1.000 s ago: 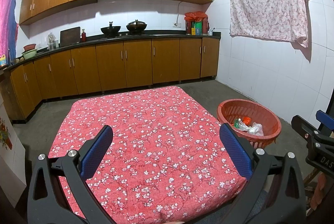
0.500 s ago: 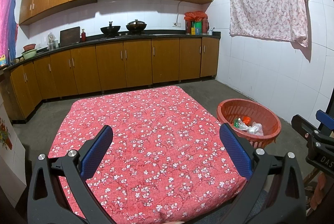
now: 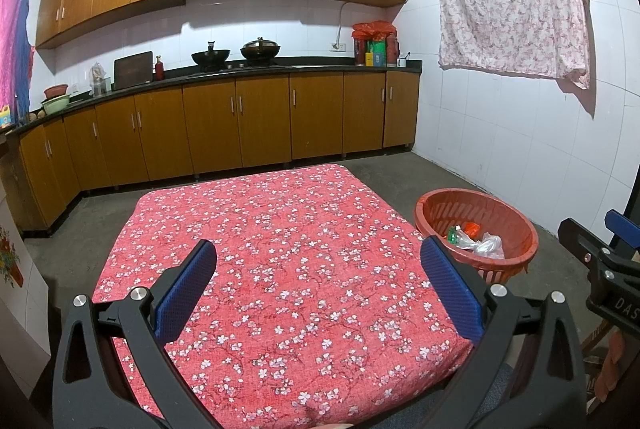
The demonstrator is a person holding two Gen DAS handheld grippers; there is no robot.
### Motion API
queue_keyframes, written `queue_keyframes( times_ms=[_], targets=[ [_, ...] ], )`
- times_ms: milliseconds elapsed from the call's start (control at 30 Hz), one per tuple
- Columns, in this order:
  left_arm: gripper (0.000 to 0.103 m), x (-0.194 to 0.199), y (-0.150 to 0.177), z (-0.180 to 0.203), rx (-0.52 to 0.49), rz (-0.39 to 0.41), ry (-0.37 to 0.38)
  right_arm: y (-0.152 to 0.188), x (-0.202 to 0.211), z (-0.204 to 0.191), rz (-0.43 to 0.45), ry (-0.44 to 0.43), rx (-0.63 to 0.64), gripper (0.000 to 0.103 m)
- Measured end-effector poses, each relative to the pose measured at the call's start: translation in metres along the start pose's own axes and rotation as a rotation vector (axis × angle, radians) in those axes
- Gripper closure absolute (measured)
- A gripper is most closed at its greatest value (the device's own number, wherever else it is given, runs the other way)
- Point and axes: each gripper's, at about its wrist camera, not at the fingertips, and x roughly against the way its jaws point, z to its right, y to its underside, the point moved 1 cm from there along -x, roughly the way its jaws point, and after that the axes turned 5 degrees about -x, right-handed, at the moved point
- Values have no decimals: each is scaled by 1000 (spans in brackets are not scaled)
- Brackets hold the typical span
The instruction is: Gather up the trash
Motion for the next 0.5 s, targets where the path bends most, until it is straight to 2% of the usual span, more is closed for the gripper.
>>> queue_keyframes(
  times_ms=[500],
  targets=[
    [2,0,1,2,-4,-5,-3,-1,0,0,0,0,-2,4]
  ],
)
